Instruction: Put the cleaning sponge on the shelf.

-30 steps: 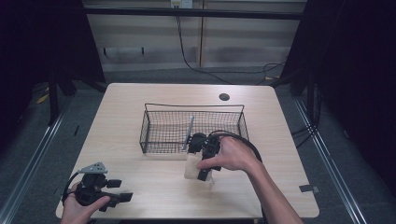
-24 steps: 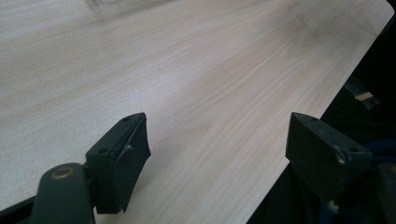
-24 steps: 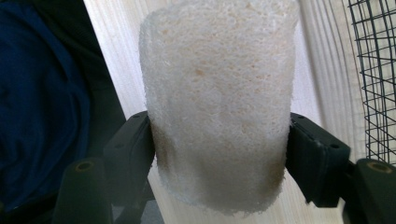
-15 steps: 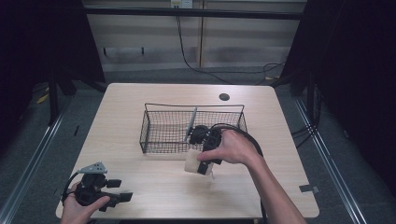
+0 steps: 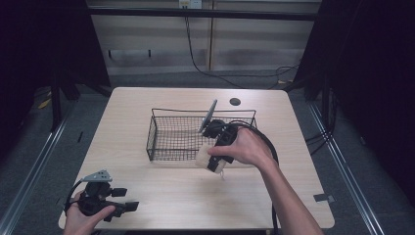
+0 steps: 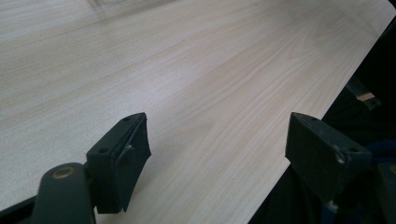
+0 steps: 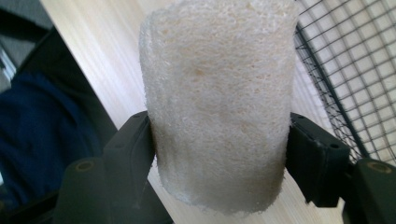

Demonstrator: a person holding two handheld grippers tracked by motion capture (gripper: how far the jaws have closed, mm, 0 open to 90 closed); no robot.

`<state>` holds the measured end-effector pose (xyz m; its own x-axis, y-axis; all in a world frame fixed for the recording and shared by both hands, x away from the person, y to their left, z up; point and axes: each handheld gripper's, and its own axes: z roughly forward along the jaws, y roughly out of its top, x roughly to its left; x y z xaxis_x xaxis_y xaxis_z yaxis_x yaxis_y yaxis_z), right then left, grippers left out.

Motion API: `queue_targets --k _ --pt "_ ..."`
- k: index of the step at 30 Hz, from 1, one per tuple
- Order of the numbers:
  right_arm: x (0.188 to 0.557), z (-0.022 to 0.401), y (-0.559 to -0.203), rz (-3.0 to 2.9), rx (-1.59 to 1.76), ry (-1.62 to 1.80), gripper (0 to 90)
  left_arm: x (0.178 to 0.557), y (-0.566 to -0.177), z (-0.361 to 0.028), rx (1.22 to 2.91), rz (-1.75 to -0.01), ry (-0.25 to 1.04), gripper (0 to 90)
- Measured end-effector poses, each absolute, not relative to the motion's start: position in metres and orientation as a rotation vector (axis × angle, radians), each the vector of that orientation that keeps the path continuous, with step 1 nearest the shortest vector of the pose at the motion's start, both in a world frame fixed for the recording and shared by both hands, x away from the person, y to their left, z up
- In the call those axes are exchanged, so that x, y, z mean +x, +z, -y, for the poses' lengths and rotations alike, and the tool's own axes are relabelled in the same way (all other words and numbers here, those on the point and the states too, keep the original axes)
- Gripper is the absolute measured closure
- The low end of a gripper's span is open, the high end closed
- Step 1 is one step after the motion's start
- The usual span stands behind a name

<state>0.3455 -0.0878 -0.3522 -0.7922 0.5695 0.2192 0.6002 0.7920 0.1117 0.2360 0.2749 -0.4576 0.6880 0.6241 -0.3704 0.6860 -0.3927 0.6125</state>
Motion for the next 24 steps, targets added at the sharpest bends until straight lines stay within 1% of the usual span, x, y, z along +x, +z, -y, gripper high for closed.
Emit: queue_targets --k 13,24 --pt "0.361 0.098 -0.342 2.728 -1.104 -0.309 29.7 0.236 -0.458 -0.275 2.117 -1.005 -0.107 21.7" --pt "0.373 0.099 -0.325 2.714 -1.205 -0.341 29.7 0.236 -0.458 -0.275 2.119 -1.004 -0.103 21.7"
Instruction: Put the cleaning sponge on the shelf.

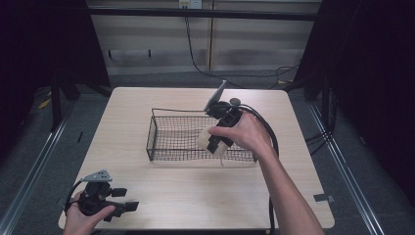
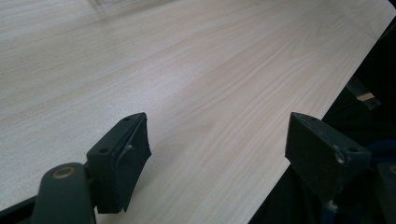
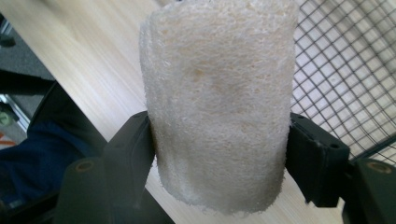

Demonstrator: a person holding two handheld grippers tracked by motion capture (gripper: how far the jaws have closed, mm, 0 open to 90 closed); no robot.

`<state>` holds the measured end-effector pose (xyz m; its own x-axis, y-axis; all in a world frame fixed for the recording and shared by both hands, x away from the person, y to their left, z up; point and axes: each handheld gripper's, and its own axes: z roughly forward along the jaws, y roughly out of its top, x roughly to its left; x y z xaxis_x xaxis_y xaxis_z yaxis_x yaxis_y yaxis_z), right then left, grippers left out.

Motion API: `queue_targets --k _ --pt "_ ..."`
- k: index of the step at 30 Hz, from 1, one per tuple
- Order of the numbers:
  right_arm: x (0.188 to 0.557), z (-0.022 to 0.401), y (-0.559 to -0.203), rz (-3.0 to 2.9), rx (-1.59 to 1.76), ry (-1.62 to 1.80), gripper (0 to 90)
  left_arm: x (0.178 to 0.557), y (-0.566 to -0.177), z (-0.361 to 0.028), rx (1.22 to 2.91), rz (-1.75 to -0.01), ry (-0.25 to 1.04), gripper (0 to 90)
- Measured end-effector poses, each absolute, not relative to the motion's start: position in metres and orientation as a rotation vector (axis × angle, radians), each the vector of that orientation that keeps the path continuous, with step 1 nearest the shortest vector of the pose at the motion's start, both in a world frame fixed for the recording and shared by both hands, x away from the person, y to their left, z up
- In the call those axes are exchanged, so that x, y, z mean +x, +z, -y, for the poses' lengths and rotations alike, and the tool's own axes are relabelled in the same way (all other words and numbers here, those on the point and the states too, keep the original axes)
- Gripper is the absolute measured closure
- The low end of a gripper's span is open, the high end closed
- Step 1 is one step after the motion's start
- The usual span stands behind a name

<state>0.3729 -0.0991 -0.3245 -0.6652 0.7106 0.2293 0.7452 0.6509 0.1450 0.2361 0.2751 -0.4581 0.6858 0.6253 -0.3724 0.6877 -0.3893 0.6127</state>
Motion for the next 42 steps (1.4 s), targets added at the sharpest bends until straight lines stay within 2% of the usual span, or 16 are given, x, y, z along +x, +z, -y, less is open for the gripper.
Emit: queue_targets --k 42 --pt "0.428 0.140 -0.359 2.528 -1.624 -0.341 29.8 0.237 -0.457 -0.277 2.124 -0.995 -0.109 22.0"
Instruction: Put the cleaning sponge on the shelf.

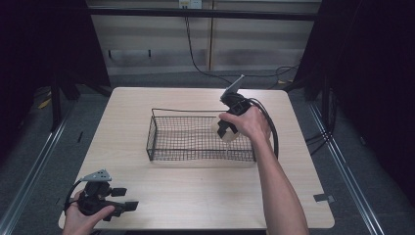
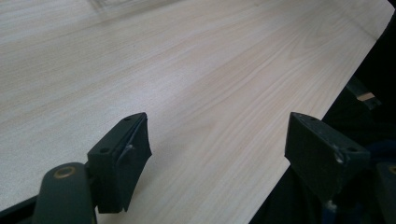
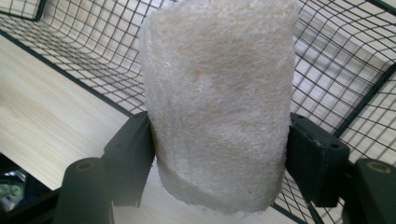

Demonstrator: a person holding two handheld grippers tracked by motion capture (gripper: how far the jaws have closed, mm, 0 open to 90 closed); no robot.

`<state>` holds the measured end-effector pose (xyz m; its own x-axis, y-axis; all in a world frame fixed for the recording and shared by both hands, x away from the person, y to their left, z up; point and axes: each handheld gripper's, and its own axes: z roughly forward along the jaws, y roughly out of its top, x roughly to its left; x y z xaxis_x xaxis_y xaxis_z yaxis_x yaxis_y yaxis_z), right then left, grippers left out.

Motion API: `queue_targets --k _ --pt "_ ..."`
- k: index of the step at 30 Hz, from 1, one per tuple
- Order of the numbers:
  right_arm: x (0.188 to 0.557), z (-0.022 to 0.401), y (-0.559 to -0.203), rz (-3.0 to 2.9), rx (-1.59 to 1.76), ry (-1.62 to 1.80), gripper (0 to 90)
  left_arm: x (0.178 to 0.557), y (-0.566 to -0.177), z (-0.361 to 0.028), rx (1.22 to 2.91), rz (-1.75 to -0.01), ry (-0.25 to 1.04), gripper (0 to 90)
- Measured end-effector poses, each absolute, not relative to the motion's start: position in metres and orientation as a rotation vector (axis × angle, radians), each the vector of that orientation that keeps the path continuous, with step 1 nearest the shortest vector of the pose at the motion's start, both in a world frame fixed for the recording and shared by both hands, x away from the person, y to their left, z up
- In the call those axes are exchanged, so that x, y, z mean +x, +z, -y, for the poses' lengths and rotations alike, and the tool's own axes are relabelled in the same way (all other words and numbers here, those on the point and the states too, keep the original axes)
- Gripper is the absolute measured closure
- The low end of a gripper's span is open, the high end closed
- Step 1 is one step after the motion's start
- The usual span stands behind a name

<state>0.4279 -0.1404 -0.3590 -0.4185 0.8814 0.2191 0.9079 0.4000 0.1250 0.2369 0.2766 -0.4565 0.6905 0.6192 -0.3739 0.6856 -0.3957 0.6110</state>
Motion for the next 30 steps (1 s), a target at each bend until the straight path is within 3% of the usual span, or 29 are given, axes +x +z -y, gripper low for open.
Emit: queue_targets --k 30 --pt "0.435 0.141 -0.404 2.439 -1.691 -0.304 29.8 0.237 -0.458 -0.276 2.117 -1.002 -0.105 21.1"
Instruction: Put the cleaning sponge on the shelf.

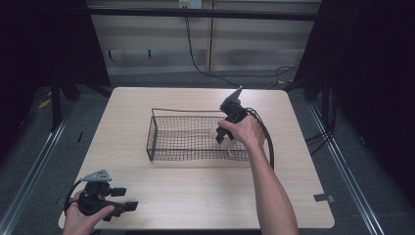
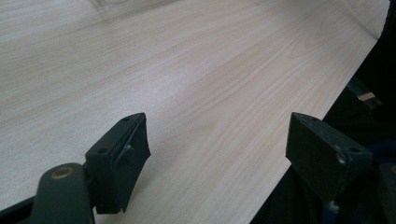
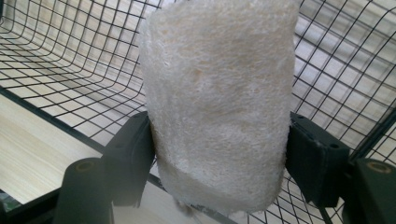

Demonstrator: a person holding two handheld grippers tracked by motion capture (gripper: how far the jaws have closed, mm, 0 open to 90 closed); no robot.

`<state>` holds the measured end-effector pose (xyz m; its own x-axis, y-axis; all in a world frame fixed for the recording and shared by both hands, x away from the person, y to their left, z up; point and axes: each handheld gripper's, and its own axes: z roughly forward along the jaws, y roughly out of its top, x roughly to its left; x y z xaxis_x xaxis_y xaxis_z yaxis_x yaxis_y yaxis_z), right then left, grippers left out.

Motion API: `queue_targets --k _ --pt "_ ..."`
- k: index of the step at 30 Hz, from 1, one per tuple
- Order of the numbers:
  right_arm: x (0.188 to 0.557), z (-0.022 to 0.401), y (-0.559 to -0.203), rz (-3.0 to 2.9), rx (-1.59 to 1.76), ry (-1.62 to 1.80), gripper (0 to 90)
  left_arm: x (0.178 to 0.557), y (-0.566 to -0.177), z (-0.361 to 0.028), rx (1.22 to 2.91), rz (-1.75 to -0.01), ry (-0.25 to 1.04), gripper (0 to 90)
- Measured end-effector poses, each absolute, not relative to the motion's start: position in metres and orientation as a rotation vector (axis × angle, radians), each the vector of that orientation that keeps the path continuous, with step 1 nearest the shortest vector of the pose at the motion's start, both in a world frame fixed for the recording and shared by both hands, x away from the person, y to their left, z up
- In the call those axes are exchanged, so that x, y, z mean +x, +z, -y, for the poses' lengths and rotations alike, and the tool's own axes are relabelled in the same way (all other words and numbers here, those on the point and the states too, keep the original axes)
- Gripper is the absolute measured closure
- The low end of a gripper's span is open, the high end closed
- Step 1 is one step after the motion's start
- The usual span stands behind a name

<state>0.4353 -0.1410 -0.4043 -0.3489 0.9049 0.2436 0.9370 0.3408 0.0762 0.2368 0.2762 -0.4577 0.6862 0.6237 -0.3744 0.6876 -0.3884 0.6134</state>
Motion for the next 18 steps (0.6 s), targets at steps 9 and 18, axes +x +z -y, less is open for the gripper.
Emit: queue_targets --k 9,18 --pt "0.431 0.144 -0.417 2.410 -1.750 -0.278 29.7 0.236 -0.457 -0.276 2.120 -1.001 -0.104 21.1" --pt "0.427 0.143 -0.431 2.393 -1.788 -0.255 29.7 0.237 -0.457 -0.276 2.126 -0.999 -0.103 21.1"
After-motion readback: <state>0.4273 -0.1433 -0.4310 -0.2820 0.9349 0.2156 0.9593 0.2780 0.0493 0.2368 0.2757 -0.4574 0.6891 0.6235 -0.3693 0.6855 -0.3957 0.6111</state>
